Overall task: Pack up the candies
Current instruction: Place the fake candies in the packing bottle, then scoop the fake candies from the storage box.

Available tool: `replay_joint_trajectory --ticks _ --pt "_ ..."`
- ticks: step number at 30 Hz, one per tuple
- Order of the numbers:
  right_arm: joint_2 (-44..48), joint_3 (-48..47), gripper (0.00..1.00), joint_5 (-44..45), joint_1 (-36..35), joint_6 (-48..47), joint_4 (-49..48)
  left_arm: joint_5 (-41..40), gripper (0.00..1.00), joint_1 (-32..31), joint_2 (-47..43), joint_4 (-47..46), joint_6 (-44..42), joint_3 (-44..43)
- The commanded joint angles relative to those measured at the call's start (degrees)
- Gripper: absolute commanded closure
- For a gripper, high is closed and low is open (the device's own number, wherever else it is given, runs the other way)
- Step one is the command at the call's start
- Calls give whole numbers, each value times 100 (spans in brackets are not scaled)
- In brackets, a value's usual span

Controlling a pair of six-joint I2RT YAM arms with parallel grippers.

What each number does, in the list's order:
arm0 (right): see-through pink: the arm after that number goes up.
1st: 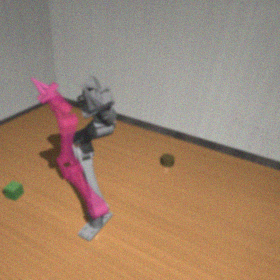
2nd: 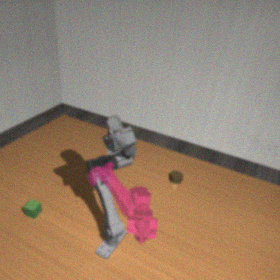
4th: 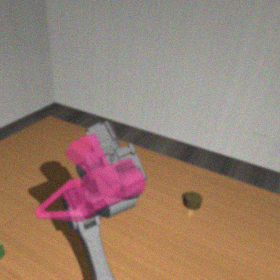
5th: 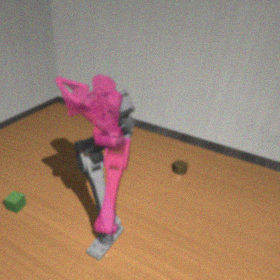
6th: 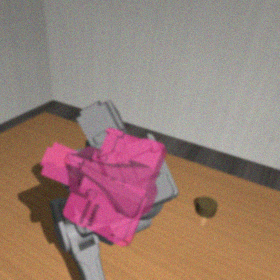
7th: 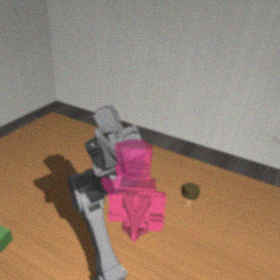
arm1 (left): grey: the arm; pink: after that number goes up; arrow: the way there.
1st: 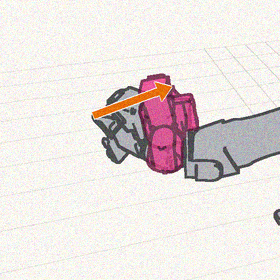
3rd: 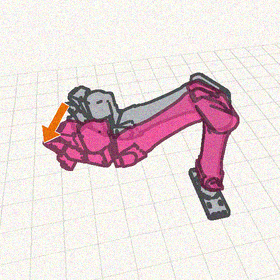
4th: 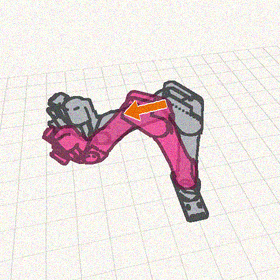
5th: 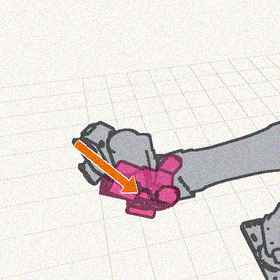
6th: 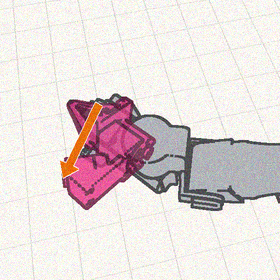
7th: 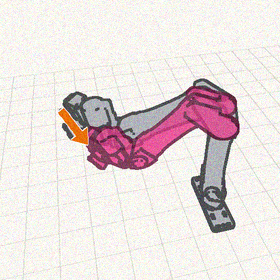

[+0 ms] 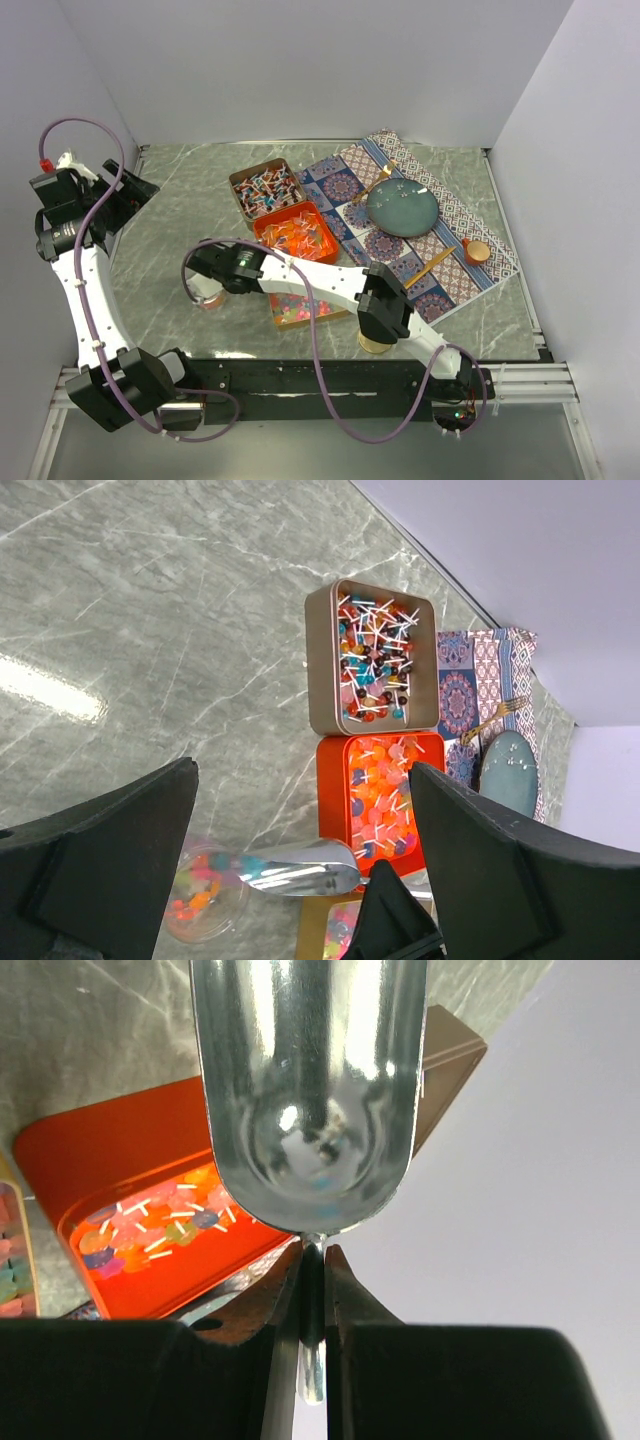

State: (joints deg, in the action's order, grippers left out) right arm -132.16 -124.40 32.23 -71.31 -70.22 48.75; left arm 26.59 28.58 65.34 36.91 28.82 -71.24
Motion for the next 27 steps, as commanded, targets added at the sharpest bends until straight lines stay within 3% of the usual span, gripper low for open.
replay_joint_trajectory --ticks 1,11,14,17,18,21,24,27 --pt "120 65 100 328 -68 -607 -296 92 7 25 -92 -263 1 -39" --pt "287 30 100 267 37 -389 -156 381 7 34 22 -438 -542 -92" --pt "550 -50 100 22 213 86 152 969 7 34 198 -483 -1744 -83" --pt "1059 301 100 -565 564 762 432 2068 9 43 593 787 -4334 -337" --pt "1313 424 100 -742 800 1190 660 2131 9 34 716 1827 -5863 -520" --pt "1805 758 100 -1618 1380 2124 846 1764 12 34 1129 3100 -8164 -584" --pt "2123 838 100 -2489 1943 3231 968 1280 16 25 1209 3665 -9354 -226" --pt "2334 1075 100 -2635 2112 3595 970 1042 14 -150 973 3386 -9544 250"
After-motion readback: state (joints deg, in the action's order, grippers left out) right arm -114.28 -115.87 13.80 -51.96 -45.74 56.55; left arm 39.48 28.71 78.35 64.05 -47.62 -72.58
